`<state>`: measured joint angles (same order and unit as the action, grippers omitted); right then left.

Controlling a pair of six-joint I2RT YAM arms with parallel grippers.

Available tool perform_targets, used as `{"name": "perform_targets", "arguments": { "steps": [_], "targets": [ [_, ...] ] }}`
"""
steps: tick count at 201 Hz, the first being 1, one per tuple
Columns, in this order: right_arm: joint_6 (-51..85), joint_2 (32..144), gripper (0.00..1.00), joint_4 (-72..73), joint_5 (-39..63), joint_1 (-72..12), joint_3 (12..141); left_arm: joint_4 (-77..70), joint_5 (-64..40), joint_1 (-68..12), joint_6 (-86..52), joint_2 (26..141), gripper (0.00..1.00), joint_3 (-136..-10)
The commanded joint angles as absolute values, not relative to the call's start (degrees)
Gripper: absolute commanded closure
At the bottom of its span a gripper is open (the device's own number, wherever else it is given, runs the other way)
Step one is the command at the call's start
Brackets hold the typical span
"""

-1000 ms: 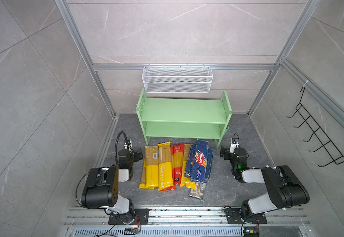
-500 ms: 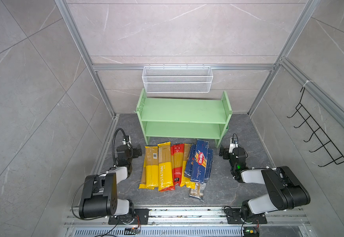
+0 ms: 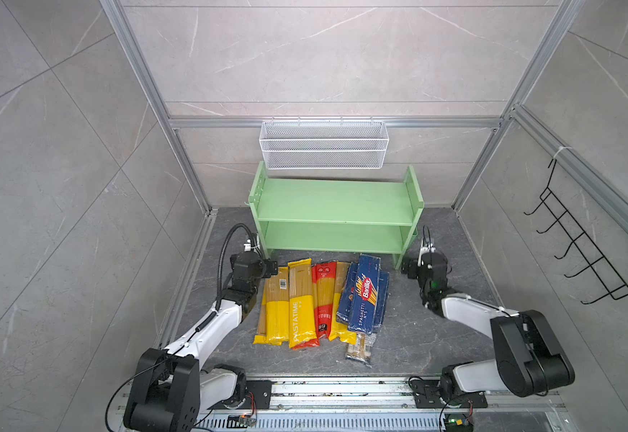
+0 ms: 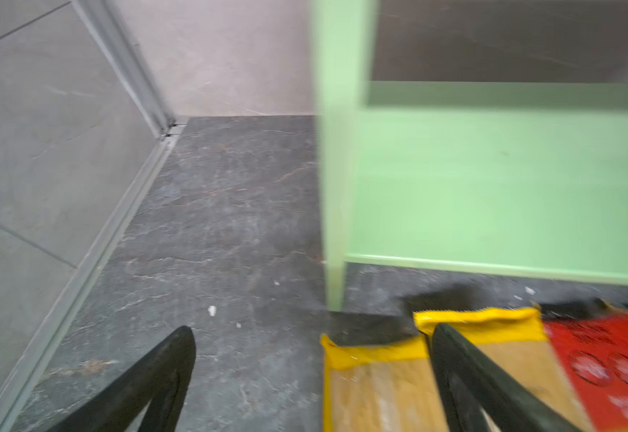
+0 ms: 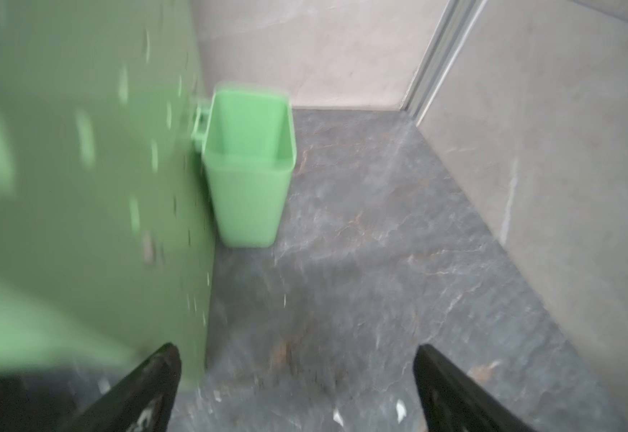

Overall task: Arrange pasta packages on shelves
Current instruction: Rotate the shelf at the top-center of the table, then pick up the pasta box from the pasta box.

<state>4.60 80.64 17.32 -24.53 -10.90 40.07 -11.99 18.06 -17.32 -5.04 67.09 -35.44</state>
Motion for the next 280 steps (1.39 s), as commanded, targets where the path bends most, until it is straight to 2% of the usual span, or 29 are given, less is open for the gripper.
{"name": "perform_targets", "arguments": {
  "steps": [1, 25, 39, 58, 83, 107, 133, 171, 187, 199, 228, 280],
  "targets": [
    [18.1, 78.6, 0.01, -14.2, -35.2, -12.8, 52.9, -6.2, 22.4, -21.2, -11.1, 63.6, 0.0, -37.0],
    [31.3, 83.1, 0.01, -41.3, -35.7, -13.3, 64.3, -0.4, 23.6, -27.2, -16.2, 62.7, 0.0, -39.2],
    [33.3, 84.8, 0.01, -50.2, -34.3, -15.1, 67.5, 2.6, 26.1, -31.9, -16.8, 62.9, 0.0, -41.2],
    [34.5, 81.5, 0.01, -53.0, -35.7, -21.0, 65.0, 6.7, 31.2, -39.0, -17.2, 63.1, 0.0, -43.9],
    [36.4, 73.4, 0.01, -53.5, -31.0, -26.3, 60.6, 8.9, 38.3, -49.7, -16.6, 63.4, 0.0, -46.3],
    [38.2, 69.2, 0.01, -56.3, -27.7, -31.0, 60.3, 10.2, 39.5, -55.9, -17.8, 63.0, 0.0, -48.0],
    [41.4, 68.7, 0.01, -57.5, -24.5, -38.2, 60.8, 14.5, 41.5, -57.4, -29.6, 61.4, 0.0, -49.9],
    [46.7, 73.0, 0.01, -56.2, -25.4, -50.4, 62.2, 8.9, 27.5, -57.4, -28.6, 52.9, 0.0, -44.8],
    [48.9, 76.2, 0.01, -56.2, -26.7, -54.7, 63.8, 8.1, 27.3, -57.4, -27.3, 50.0, 0.0, -43.3],
    [50.0, 77.9, 0.01, -55.0, -26.9, -57.4, 64.5, 13.0, 27.5, -57.4, -27.6, 49.6, 0.0, -45.4],
    [51.8, 82.0, 0.01, -53.2, -26.4, -60.6, 66.6, 25.4, 27.8, -57.5, -31.4, 51.6, 0.0, -50.7],
    [53.9, 86.1, 0.0, -52.6, -26.4, -61.7, 68.0, 33.1, 29.5, -59.7, -37.8, 51.0, 0.0, -50.8]
  ]
}}
